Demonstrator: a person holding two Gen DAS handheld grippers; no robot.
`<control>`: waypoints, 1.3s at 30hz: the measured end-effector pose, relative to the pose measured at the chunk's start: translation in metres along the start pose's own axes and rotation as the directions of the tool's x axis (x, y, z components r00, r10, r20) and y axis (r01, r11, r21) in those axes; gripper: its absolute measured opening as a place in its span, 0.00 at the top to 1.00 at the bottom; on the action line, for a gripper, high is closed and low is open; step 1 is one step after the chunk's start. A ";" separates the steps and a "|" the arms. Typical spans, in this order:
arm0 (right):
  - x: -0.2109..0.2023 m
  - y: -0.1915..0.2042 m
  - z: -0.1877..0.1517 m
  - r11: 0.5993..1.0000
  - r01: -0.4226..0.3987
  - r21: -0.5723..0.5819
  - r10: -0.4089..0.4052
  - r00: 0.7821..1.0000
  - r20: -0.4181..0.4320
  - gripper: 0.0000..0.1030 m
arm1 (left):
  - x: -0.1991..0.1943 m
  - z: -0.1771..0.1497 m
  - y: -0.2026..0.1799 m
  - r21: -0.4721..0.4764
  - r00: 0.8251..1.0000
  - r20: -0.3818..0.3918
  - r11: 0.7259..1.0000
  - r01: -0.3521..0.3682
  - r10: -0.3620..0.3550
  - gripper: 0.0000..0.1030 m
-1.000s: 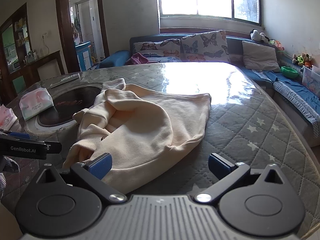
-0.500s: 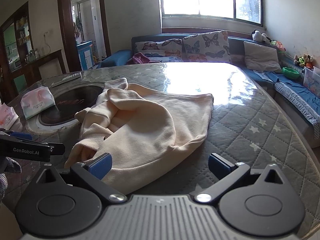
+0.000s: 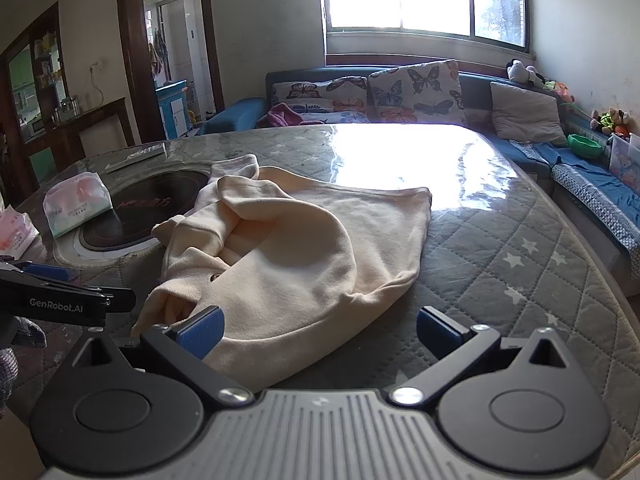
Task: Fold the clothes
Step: 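Move both tools toward the crumpled cream sweatshirt on the table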
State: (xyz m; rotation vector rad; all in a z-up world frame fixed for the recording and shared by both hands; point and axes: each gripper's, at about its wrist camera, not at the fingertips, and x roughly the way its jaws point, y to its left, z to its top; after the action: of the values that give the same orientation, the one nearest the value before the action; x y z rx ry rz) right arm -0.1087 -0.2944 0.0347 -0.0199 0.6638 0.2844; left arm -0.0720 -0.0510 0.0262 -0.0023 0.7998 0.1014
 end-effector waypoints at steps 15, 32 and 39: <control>0.004 0.003 0.005 1.000 -0.009 -0.013 0.009 1.000 -0.008 0.00 | 0.003 0.007 0.001 0.006 1.000 -0.002 1.000 0.004 -0.004 0.00; 0.011 0.004 0.011 0.999 -0.022 -0.023 0.022 1.000 -0.020 0.00 | 0.008 0.017 0.000 0.017 1.000 0.000 1.000 0.009 -0.009 0.00; 0.016 0.004 0.013 0.999 -0.021 -0.027 0.020 0.999 -0.026 0.00 | 0.011 0.023 -0.001 0.026 1.000 0.002 1.000 0.011 -0.011 0.00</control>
State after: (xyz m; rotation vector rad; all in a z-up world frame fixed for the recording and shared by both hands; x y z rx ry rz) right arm -0.0896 -0.2849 0.0357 -0.0430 0.6860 0.3133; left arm -0.0479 -0.0499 0.0339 0.0177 0.7988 0.0811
